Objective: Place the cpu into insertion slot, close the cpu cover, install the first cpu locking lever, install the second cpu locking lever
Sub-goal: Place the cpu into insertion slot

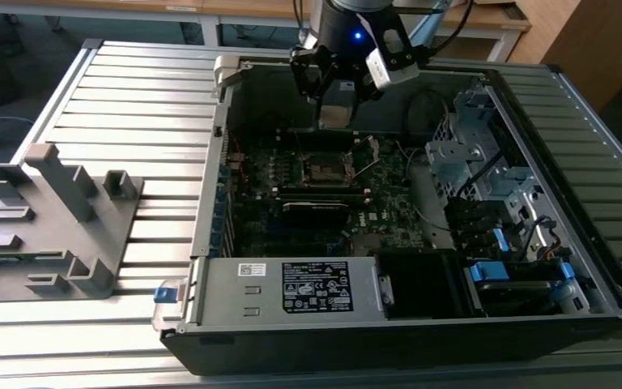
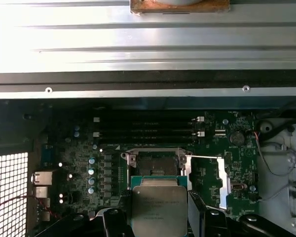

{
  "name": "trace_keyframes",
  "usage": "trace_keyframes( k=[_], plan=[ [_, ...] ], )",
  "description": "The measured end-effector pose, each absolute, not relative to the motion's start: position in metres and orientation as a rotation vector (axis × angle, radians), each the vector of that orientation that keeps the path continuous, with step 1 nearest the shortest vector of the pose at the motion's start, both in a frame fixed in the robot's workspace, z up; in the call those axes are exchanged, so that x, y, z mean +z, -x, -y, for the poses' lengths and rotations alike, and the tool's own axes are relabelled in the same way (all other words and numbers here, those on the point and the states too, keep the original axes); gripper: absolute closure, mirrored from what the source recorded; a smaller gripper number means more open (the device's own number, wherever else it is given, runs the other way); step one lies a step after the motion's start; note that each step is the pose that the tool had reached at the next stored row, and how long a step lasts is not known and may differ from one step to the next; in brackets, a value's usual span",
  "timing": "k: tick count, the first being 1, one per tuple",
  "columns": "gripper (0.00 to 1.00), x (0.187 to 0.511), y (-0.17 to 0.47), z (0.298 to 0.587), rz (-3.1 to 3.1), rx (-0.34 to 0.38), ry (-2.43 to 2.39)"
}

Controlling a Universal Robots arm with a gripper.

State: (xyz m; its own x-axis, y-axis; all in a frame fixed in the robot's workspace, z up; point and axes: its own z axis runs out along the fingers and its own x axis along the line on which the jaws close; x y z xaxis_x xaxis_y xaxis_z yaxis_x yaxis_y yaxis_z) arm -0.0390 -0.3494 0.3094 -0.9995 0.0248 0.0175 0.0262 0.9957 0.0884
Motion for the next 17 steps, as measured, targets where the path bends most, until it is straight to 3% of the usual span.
trace_keyframes(
  k=[17],
  plan=[
    [0.46,0.3031,0.0392,0.3494,3.122,-0.133,0.039]
  ],
)
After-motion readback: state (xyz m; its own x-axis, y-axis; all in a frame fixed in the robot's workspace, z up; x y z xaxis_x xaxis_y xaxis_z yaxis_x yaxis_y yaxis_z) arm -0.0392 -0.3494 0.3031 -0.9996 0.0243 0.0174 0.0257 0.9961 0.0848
